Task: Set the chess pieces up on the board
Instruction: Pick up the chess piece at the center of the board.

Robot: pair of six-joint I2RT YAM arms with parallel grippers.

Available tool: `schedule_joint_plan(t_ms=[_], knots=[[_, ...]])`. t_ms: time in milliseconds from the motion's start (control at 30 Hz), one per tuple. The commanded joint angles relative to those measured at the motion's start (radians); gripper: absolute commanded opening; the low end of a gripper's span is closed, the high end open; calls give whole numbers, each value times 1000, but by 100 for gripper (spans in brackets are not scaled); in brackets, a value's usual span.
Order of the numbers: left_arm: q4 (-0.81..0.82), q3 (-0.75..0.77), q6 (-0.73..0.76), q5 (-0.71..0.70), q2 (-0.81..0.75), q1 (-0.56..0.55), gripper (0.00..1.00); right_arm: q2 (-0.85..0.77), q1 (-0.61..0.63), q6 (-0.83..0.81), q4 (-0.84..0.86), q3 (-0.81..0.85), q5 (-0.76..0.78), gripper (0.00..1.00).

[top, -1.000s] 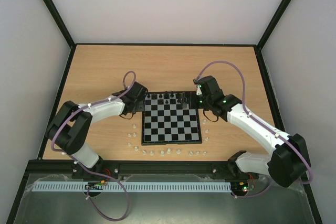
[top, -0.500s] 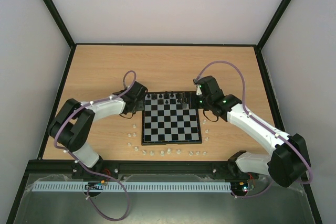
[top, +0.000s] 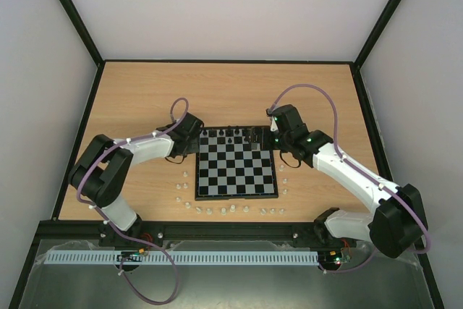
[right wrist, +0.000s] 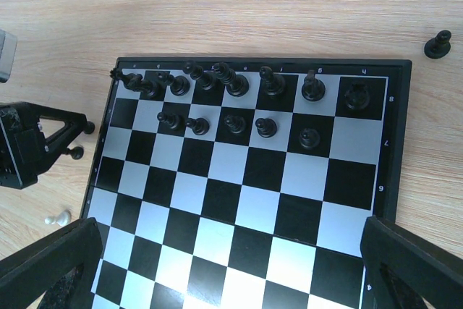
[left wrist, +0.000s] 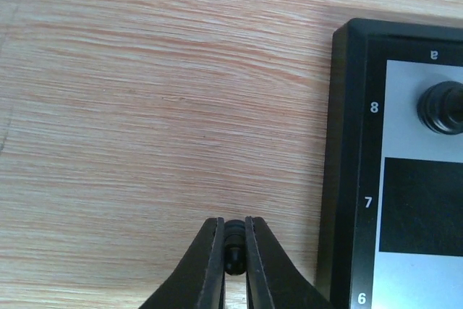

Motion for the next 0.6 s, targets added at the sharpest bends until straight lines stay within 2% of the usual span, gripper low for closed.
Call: schedule_joint_plan(t_ms=[0,300,567], knots=[[-3,20,0,-5,9,7,5,5,4,1,4,-9,-4,99],[-81,56,5,-19,-88,-8,2,12,4,1,6,-8,0,99],[-156,150,-2,-21,-115,-100,2,13,4,0,1,-4,25,99]])
